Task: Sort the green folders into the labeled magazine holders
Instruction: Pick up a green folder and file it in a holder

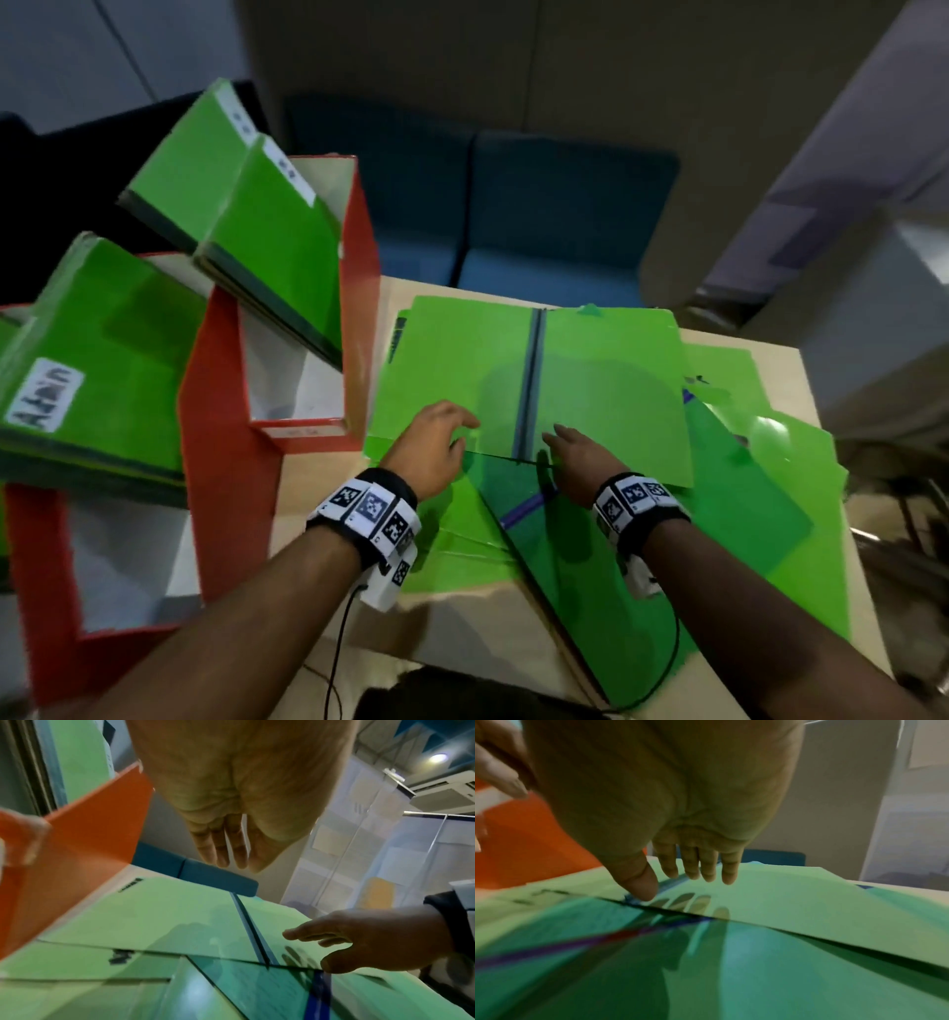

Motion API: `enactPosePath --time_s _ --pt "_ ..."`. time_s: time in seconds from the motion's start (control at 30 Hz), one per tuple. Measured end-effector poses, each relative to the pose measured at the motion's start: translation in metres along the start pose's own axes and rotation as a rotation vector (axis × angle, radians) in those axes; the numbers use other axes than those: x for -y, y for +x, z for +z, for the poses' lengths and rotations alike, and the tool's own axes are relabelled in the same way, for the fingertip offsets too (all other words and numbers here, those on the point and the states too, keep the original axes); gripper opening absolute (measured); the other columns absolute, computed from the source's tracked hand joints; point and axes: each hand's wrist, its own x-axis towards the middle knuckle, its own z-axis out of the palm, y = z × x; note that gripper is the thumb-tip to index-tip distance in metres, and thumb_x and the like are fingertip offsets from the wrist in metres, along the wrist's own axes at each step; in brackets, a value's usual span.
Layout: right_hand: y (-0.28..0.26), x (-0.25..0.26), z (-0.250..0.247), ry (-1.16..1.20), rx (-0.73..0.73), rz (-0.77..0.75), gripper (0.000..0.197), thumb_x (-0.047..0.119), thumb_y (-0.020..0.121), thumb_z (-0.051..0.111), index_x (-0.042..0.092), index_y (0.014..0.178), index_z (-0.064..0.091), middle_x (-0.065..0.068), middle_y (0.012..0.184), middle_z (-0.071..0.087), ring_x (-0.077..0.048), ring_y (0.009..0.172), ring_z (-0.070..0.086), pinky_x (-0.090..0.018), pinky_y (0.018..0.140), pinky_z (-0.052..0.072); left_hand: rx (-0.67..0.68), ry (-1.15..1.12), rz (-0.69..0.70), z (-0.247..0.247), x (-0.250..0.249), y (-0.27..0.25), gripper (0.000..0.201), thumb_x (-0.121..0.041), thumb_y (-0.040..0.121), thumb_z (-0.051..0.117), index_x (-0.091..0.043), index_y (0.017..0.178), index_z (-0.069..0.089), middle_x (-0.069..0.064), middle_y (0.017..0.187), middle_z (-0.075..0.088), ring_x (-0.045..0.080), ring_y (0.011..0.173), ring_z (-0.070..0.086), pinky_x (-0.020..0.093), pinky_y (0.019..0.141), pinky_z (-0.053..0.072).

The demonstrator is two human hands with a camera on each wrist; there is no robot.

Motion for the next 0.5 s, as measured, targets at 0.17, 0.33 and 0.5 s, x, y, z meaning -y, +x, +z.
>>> enactPosePath --time_s 0.17,0.33,0.5 --pt "-0.019 -0.041 0.013 -0.033 0.012 -0.035 0.064 0.023 0.094 0.055 0.02 0.15 0.023 -0.004 0.16 0.016 -0.025 0.143 0.026 -0.043 0.116 0.028 0.147 0.004 -0.042 0.041 -0.007 0.013 0.035 -0.008 0.093 0.057 -0.016 0.127 0.059 0.003 0.134 0.056 0.018 0.124 0.05 0.025 0.109 0.032" --pt "-0.035 -0.053 0.025 -0.004 -0.076 -0.069 0.058 0.03 0.093 0.057 0.024 0.146 0.032 -0.002 0.152 0.034 -0.023 0.139 0.033 -0.045 0.114 0.031 0.225 0.13 -0.114 0.076 0.008 0.012 0.061 -0.013 0.089 0.065 -0.023 0.144 0.041 0.0 0.155 0.03 0.018 0.143 0.024 0.028 0.117 0.016" --pt "-0.045 -0.057 0.029 -0.109 -0.056 -0.04 0.061 0.038 0.091 0.057 0.023 0.144 0.031 -0.004 0.137 0.043 -0.024 0.125 0.041 -0.047 0.106 0.039 0.326 0.32 -0.154 0.089 0.016 0.015 0.093 -0.023 0.081 0.075 -0.026 0.153 0.016 0.001 0.162 0.001 0.023 0.149 0.005 0.042 0.12 0.017"
